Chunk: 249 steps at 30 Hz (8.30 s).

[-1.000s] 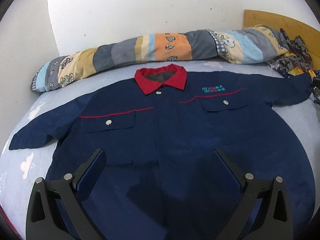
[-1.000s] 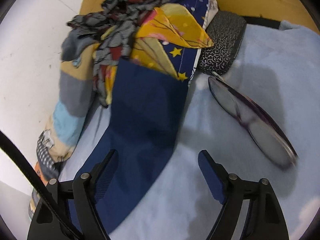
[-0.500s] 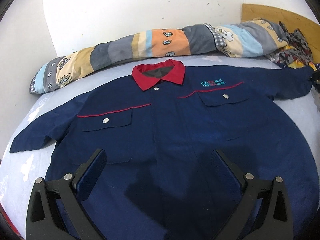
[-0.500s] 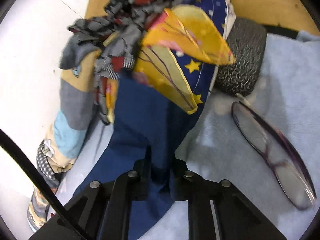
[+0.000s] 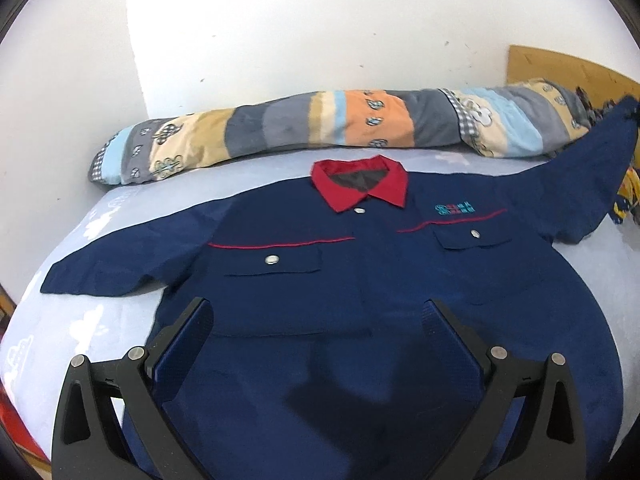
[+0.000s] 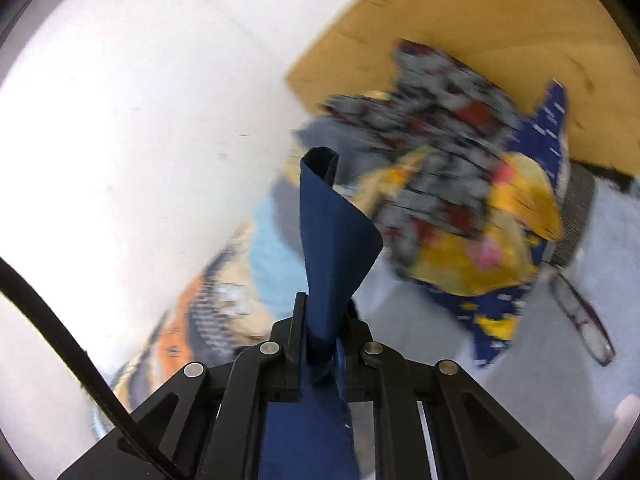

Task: Fold large clothes
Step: 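Lift the sleeve with the right tool and lay it across the jacket body, then close the left tool on the other sleeve cuff, then lift the sleeve with the left tool and fold it across the body, then move both open tools to the jacket hem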

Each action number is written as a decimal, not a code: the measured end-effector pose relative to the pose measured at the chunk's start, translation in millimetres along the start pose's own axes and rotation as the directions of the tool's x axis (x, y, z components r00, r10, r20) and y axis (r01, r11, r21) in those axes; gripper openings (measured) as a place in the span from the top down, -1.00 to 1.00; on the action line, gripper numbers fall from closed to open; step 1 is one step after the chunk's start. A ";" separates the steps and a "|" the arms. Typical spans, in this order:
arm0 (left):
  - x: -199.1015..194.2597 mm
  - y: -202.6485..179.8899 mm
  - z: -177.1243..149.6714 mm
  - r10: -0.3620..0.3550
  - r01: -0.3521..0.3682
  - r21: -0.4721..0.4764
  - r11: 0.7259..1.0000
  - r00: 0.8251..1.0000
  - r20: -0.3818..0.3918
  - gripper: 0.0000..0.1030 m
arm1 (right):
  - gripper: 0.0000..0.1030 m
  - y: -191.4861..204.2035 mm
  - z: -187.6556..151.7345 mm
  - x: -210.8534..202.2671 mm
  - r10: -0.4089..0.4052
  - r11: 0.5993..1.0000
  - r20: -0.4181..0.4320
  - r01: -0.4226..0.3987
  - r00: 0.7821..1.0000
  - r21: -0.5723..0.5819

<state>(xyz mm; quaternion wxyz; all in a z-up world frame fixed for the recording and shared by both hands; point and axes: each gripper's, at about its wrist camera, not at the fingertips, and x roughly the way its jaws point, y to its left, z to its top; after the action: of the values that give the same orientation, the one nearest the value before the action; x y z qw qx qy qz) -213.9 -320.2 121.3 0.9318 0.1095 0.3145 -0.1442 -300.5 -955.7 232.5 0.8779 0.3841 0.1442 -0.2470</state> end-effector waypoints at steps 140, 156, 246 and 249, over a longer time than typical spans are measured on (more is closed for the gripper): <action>181.7 626.4 -122.8 0.019 0.114 -0.961 0.252 0.992 0.123 -0.30 | -0.57 249.5 -458.1 -28.9 -0.070 0.733 -0.562 -0.340 0.824 -0.589; 157.5 589.5 -24.6 0.028 0.151 -0.849 0.506 0.981 0.191 0.95 | -0.57 242.1 -429.9 -20.0 -0.056 0.768 -0.490 -0.276 0.870 -0.578; 79.7 187.5 -98.5 0.037 -0.096 -0.142 0.985 0.927 -0.374 -0.66 | -0.57 116.6 -388.2 6.4 -0.361 0.790 -0.552 -0.068 0.752 -0.609; 68.1 198.0 -107.5 0.023 -0.098 -0.177 0.979 0.924 -0.382 -0.66 | -0.57 111.2 -402.5 10.9 -0.399 0.758 -0.551 -0.074 0.733 -0.648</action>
<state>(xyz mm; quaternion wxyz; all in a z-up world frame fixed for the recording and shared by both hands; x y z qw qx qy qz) -154.8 -117.1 18.0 0.8641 0.0542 0.4968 -0.0603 -256.3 -594.3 27.8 0.8170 0.1132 0.5540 -0.1128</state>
